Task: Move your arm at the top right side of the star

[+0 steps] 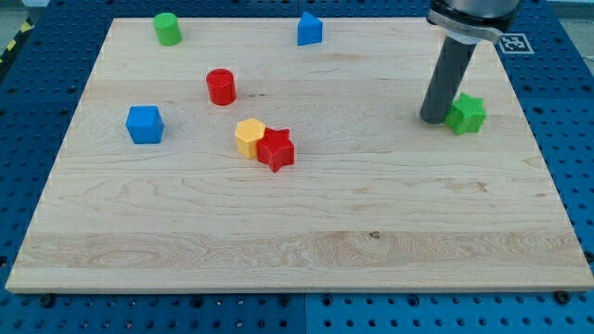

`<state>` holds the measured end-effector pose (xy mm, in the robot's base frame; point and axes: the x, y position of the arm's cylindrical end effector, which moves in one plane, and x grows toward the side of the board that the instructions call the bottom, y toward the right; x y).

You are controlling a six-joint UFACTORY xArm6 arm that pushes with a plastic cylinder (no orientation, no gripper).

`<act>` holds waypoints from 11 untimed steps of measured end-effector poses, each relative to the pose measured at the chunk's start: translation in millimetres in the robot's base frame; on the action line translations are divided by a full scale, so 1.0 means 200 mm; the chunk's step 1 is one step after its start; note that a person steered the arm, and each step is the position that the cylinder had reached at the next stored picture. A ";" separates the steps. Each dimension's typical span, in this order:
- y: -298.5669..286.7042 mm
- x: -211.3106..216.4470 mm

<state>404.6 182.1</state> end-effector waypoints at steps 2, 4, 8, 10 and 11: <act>0.14 0.03; 0.10 0.03; -0.03 0.03; -0.19 0.03; -0.22 0.03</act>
